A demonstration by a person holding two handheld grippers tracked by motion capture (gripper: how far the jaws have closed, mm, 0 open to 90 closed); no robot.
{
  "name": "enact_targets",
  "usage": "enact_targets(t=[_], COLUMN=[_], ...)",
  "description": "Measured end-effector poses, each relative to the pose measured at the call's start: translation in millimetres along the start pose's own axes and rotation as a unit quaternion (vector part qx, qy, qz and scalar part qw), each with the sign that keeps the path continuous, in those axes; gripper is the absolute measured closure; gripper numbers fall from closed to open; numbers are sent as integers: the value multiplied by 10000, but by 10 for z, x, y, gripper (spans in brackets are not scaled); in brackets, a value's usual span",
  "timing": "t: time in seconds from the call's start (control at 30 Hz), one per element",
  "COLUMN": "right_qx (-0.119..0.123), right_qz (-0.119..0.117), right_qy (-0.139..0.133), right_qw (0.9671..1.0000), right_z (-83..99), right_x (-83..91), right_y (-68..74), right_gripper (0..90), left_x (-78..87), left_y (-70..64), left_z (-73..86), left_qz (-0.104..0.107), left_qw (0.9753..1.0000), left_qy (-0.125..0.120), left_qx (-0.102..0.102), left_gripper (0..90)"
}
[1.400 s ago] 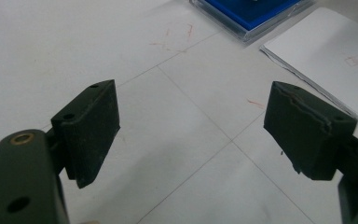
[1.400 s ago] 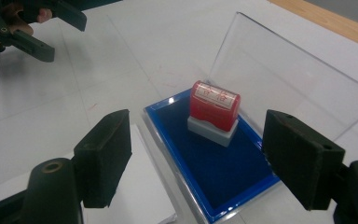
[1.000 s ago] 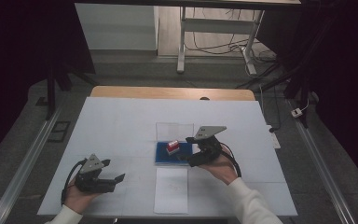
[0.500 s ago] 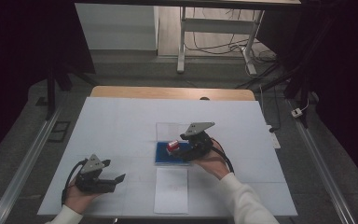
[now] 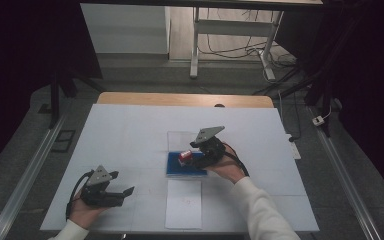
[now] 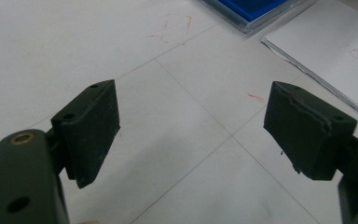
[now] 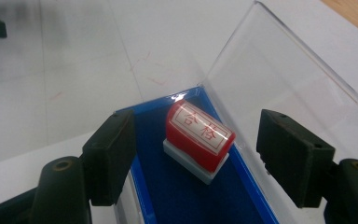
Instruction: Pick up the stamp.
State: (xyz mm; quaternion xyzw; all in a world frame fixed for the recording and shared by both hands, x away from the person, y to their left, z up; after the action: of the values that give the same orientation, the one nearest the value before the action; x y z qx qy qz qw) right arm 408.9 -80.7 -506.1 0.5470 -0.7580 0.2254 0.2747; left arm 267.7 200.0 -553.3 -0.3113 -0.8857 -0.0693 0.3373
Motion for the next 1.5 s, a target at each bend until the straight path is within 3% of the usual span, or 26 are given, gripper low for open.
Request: enact_targets(t=[0.5,0.83,1.2,1.5], right_qx=[655,869,1094,1131], right_qz=[-309,-469,-488,-542], right_qy=[379,491,575,490], right_qw=[9967,9939,9911,9909], right_z=[-63,-42,13,-30], right_x=[-110,-213,-208,-252], right_y=[-54,-101,-106,-57], right_gripper=[348,390,579,560], left_x=[-3,-8,-16,-16], left_y=[13,20,25,28], left_z=[-6,-3,2,5], left_qz=[37,50,50,45], left_qw=[10000,10000,10000,10000], left_qy=[2,11,42,39], left_qx=[7,17,16,28], left_gripper=[181,182,181,181])
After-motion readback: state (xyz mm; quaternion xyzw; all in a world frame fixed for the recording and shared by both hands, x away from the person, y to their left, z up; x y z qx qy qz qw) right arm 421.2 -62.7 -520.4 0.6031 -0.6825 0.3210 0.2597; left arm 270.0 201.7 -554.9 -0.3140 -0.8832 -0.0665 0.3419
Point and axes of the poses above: each handheld gripper's, and its own axes: x roughly backward along the jaws, z roughly out of its underside, y roughly to its left, the point moved 5 cm from there along -x, roughly forward along the jaws
